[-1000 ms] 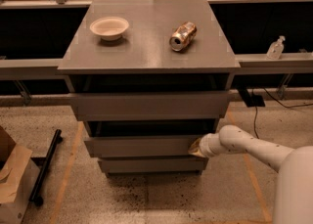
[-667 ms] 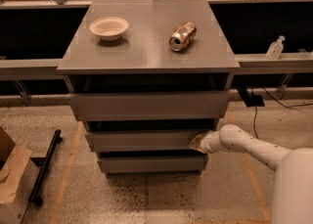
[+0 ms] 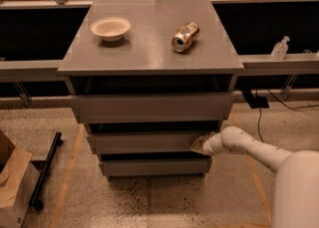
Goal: Close middle drawer
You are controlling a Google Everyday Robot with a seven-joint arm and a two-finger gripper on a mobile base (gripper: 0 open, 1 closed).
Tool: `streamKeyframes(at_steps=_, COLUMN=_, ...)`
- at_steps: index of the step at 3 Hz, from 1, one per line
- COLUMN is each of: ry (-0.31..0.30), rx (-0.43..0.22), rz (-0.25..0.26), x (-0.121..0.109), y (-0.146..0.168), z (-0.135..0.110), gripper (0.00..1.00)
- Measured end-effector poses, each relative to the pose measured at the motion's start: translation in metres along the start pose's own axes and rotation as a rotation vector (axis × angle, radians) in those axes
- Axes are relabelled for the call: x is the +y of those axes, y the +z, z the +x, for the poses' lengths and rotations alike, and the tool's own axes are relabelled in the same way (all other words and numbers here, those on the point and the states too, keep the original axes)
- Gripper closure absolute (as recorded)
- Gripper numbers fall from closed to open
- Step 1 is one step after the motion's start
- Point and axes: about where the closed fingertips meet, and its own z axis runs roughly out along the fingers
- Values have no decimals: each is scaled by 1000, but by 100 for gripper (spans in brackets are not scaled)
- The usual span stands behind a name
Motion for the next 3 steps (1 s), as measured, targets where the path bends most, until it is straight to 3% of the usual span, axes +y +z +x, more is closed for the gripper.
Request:
streamKeyframes(at_steps=1, ry=0, rx=0, rz=0, x=0, y=0, z=0, gripper=100)
streamKeyframes(at_steps=2, ry=6, rx=6, rz=-107, x=31, y=-14, z=-5, gripper=100)
streamKeyframes(at_steps=3, ry=2, rx=0, rz=-199, x=57, y=-16, z=-9, gripper=74)
